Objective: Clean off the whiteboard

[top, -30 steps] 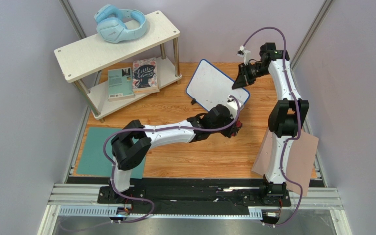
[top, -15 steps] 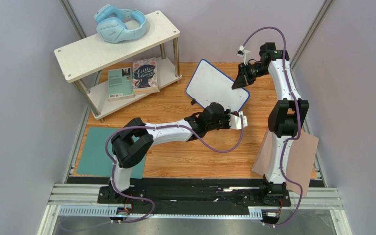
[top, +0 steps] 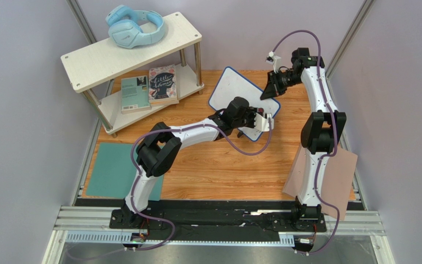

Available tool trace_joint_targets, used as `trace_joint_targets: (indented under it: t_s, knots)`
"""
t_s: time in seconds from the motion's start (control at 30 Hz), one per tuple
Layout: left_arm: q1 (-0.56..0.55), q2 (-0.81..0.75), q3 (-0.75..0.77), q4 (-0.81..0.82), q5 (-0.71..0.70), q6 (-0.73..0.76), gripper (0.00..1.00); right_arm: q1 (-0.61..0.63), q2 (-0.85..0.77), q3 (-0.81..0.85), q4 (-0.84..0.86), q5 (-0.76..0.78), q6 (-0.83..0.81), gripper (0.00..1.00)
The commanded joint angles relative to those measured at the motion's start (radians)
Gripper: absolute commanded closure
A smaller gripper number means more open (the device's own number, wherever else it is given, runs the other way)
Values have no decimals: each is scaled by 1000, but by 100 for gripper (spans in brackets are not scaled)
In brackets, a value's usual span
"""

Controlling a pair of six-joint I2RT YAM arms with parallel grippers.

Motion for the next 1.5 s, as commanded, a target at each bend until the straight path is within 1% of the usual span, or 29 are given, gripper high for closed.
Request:
trace_joint_targets:
  t_s: [0.0,0.13,0.27,0.33,0.5,0.63,0.77,0.97,1.03,1.2,1.33,1.47]
  knots:
    - [-9,42,78,-77,70,95,100,42,74,-16,-133,77,-94,100]
    - [-11,31,39,-85,124,99,100,40,72,-13,-133,77,-96,100]
    - [-16,0,-55,-76,179,133,100,39,77,-12,-135,74,-96,100]
    - [-26,-13,-78,-79,190,147,100,39,80,-10,-135,71,-94,100]
    - [-66,-1,-113,-120,161,205,100,39,88,-9,-136,58,-89,100]
    - [-89,17,-124,-127,139,202,100,39,86,-12,-136,61,-89,100]
    - [-106,40,-113,-125,64,182,100,39,80,-18,-138,64,-93,100]
    - [-106,39,-109,-33,-29,152,100,40,83,-15,-133,58,-88,100]
    - [-105,48,-75,-30,-49,147,100,39,84,-13,-133,57,-85,100]
    - [-106,57,0,-27,-40,103,100,39,84,-13,-131,55,-83,100]
    - [-105,56,49,19,-48,75,100,40,83,-13,-133,60,-86,100]
    - [-106,63,101,30,-43,63,100,39,84,-16,-133,58,-86,100]
